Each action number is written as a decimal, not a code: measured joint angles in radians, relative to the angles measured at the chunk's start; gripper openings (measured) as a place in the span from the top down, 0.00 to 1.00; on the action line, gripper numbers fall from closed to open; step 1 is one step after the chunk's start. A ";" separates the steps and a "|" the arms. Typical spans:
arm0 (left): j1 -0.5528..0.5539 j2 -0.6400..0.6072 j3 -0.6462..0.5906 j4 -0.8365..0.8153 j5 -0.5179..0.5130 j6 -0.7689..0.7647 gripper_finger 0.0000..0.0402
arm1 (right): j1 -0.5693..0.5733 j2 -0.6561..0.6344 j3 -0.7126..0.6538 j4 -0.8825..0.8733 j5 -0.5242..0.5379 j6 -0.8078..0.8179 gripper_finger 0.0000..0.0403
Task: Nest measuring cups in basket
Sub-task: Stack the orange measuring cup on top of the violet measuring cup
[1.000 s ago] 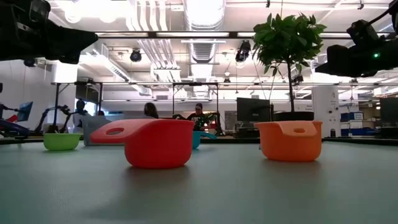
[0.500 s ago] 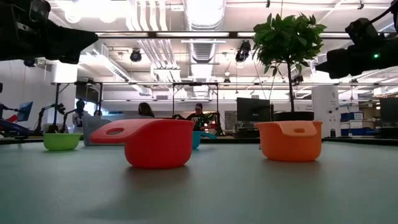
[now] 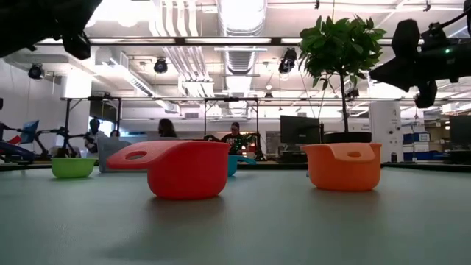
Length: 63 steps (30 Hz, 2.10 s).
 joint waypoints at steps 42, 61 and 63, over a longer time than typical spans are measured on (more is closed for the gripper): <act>-0.062 1.334 1.043 -0.700 0.097 -0.221 0.91 | 0.000 0.000 0.000 0.277 -0.714 -0.328 0.93; -0.059 1.848 1.413 -0.856 0.135 -0.102 0.91 | 0.000 0.000 0.000 0.277 -0.711 -0.323 0.93; -0.058 1.877 1.423 -0.836 0.135 -0.096 0.91 | 0.000 0.000 0.000 0.277 -0.711 -0.323 0.93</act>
